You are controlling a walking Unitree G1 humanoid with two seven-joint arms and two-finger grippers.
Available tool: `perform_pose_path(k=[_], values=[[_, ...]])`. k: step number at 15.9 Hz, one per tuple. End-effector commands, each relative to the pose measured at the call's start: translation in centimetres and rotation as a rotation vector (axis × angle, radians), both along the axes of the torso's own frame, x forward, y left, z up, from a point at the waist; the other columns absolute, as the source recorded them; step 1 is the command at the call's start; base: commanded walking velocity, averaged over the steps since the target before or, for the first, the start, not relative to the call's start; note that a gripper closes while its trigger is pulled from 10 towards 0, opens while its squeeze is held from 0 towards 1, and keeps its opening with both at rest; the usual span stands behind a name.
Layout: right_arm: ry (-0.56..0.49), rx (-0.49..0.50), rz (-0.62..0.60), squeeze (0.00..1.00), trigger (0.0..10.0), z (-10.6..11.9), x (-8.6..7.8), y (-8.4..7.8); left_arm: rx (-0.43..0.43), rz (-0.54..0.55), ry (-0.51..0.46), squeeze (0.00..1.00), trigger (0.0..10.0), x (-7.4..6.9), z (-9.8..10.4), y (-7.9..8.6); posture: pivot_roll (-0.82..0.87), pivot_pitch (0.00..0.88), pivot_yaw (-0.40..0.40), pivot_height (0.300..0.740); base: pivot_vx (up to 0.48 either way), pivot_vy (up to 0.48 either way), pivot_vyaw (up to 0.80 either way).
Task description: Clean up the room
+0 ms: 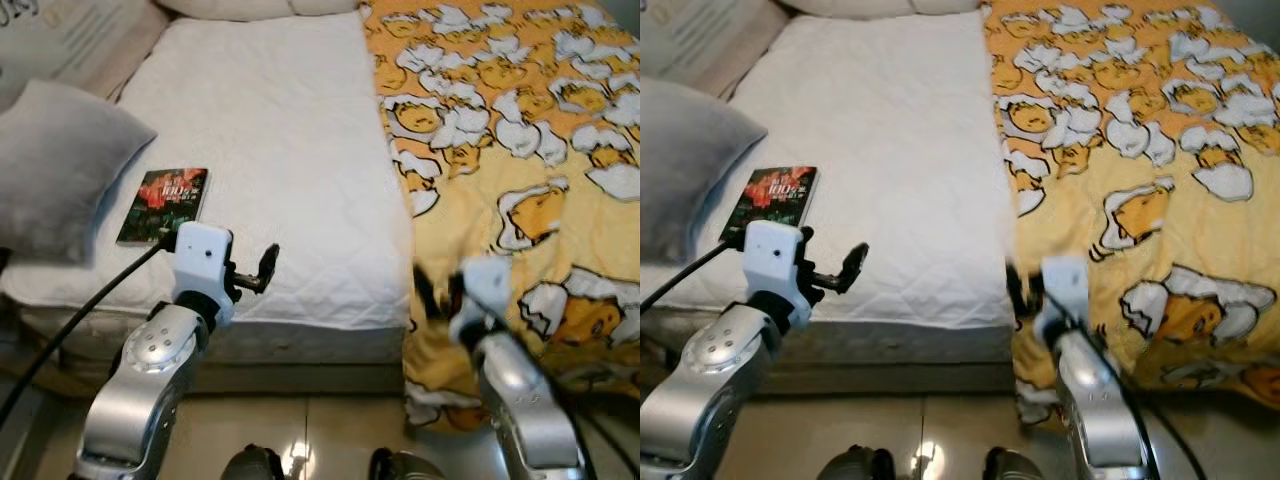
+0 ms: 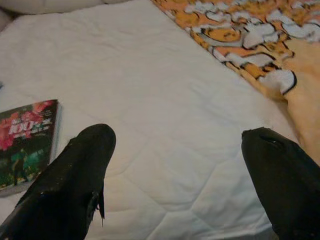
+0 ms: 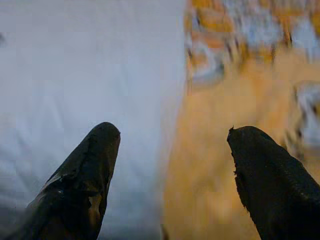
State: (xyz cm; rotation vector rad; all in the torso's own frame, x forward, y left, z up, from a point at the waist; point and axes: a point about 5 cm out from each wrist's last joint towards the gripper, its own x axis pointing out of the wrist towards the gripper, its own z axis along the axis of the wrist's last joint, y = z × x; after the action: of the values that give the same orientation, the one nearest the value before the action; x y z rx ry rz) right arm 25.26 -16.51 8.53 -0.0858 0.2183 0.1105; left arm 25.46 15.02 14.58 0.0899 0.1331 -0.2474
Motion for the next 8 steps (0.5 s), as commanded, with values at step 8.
perform_pose_path(k=[8], values=[[-0.034, 0.056, 0.028, 0.0, 10.0, 1.5, -0.5, 1.3, -0.016, 0.243, 0.014, 0.0, 10.0, -1.4, -1.6, 1.8, 0.02, 0.0, -0.006, 0.74, 0.0, 0.0, 0.0]])
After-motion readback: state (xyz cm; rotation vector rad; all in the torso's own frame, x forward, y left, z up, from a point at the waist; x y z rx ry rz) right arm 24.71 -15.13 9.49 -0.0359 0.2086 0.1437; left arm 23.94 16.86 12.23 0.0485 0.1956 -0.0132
